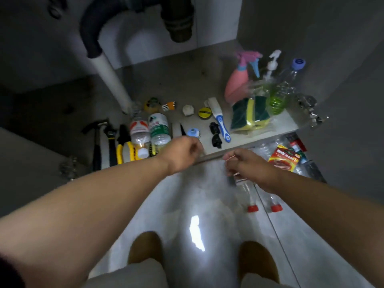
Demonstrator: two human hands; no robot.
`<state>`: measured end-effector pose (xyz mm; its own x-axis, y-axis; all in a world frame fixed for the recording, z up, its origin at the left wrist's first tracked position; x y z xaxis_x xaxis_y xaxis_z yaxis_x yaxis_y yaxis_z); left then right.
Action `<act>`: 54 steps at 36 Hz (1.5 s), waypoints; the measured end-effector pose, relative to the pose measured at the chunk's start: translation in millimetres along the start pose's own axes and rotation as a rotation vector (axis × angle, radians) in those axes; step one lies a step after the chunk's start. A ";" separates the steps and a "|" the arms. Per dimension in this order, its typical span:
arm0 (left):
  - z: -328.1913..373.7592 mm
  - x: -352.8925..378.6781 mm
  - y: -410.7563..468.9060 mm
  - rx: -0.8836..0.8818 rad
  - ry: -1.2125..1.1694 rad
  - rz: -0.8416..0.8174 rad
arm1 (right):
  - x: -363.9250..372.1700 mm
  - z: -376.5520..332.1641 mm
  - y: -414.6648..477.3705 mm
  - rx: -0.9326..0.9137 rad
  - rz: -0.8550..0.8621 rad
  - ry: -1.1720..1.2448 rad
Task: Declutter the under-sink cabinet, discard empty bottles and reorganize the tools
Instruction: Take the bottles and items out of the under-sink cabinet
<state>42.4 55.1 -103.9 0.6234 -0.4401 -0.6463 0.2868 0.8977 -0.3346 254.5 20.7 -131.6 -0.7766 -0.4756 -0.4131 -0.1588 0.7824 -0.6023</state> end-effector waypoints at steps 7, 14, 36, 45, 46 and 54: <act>-81.9 -89.6 -8.6 -0.211 0.040 0.520 | 41.7 -79.3 43.0 -0.141 -0.033 -0.253; -135.5 -97.3 0.7 -0.463 -0.319 0.441 | 84.2 -138.9 106.9 -0.116 0.102 -0.477; -86.9 -115.6 -26.8 -0.340 -0.826 0.325 | 20.5 -139.6 60.3 -0.080 0.301 0.033; 21.3 -81.1 -57.6 -0.180 -0.790 0.186 | -82.7 -99.4 -54.2 -0.160 0.450 0.388; 34.9 -72.1 -59.8 -0.171 -0.789 0.145 | -88.7 -94.1 -64.5 -0.150 0.451 0.399; 111.3 19.4 -77.8 -0.253 -0.978 -0.211 | -96.3 -56.0 -112.6 -0.045 0.538 0.466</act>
<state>113.1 -20.7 -14.1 0.9299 -0.2750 0.2443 0.3675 0.7235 -0.5844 313.0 0.9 14.2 -0.9327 0.1947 -0.3037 0.3024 0.8811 -0.3638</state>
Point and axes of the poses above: each hand's wrist, its own y-axis towards the middle knuckle, its own x-axis out of the palm, z = x × y, the point moved 2 cm from there along y, towards the middle knuckle, and after that the axes turned 15 degrees about -y, right-handed, at the moved point
